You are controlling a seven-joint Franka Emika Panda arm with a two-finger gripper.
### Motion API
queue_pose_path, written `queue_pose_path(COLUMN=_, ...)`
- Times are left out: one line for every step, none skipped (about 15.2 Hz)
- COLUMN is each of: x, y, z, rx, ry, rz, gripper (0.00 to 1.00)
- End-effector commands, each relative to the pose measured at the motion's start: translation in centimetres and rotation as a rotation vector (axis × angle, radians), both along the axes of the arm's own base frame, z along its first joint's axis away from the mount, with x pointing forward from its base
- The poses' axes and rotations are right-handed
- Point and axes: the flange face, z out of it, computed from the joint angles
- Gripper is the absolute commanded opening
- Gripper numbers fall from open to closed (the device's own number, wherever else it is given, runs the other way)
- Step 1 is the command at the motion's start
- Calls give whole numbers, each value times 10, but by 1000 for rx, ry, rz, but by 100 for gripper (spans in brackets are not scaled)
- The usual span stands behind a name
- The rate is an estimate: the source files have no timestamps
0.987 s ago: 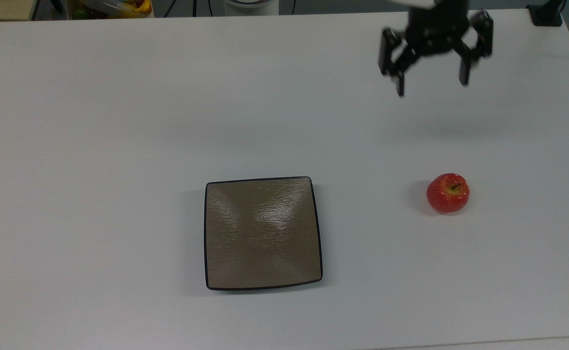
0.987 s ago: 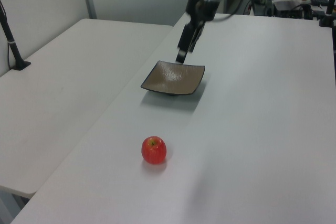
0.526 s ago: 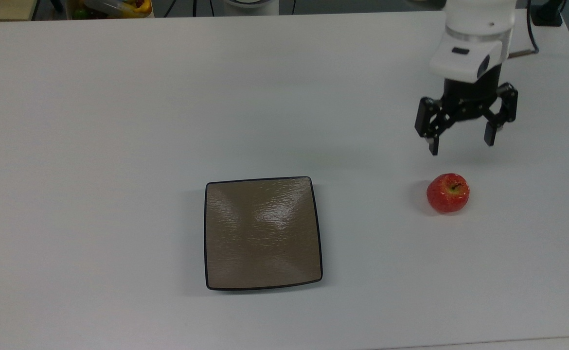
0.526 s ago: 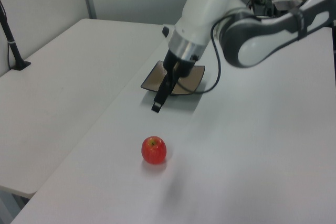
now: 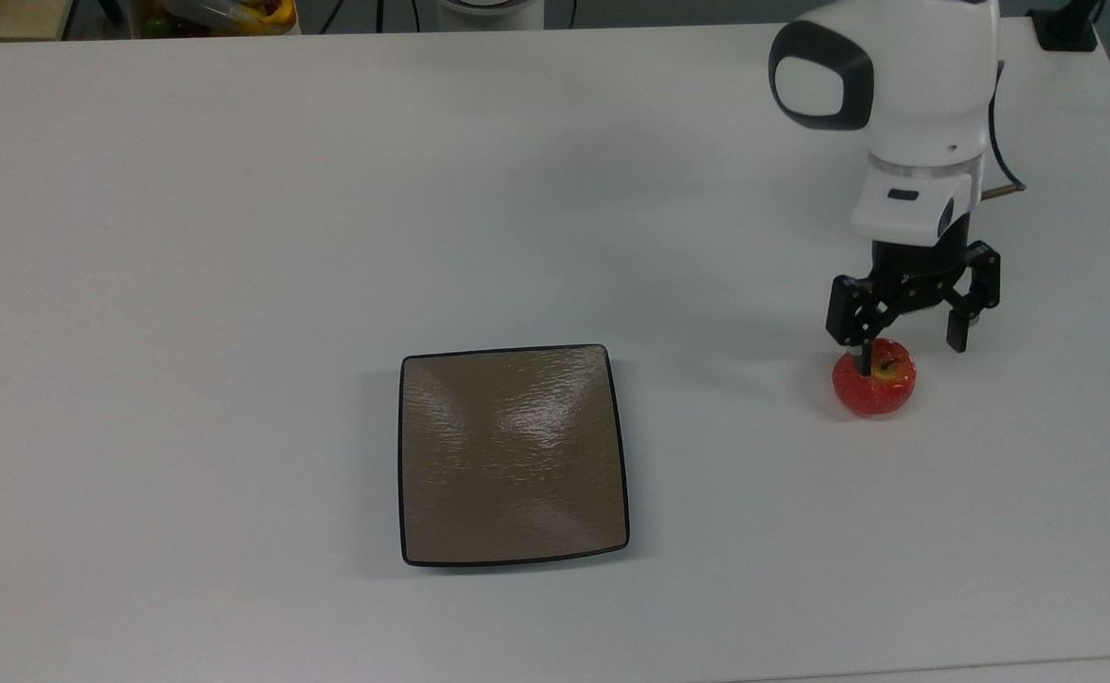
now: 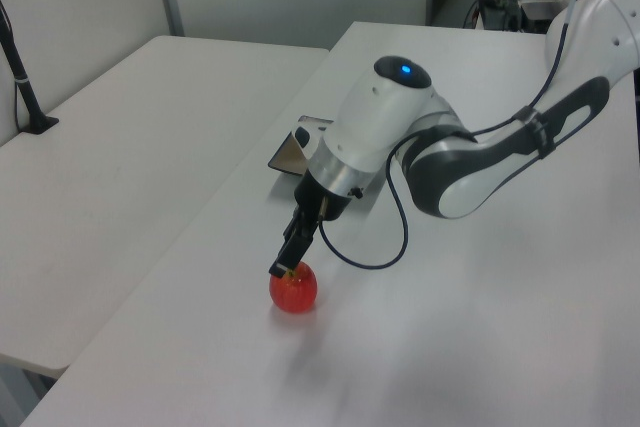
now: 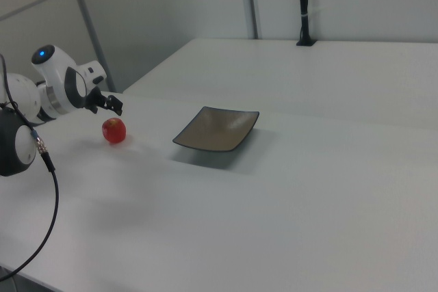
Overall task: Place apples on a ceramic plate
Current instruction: 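Lower the open gripper around the red apple, then close the gripper on the red apple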
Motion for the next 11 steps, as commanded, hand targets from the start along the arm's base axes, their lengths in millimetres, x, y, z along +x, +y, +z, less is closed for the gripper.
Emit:
queue_pose_path(x=3, y=8, z=-20, rx=-14, ry=-64, rz=32, gripper=100)
queue_pose_path(x=2, y=9, z=-28, rx=-34, ry=-68, rz=44, gripper=100)
queue_pose_path(x=3, y=9, z=-32, rx=-50, ry=-73, rz=52, gripper=100)
queue_pose_path(x=1, y=10, z=-36, rx=-55, ry=-70, rz=57, gripper=100)
queue_pose_path(x=1, y=10, z=-41, rx=-62, ry=-67, rz=57, gripper=100)
queue_pose_path(x=1, y=10, z=-42, rx=-64, ry=-65, rz=57, gripper=100)
queue_pose_path(x=-1, y=8, z=-49, rx=-73, ry=-55, rz=60, gripper=100)
queue_pose_path(x=-1, y=8, z=-52, rx=-83, ry=-56, rz=64, gripper=100)
queue_pose_path(x=-2, y=8, z=-53, rx=-98, ry=-63, rz=74, gripper=100)
queue_pose_path(x=-3, y=9, z=-54, rx=-106, ry=-66, rz=79, gripper=100)
queue_pose_path(x=-4, y=8, z=-59, rx=-112, ry=-59, rz=81, gripper=100)
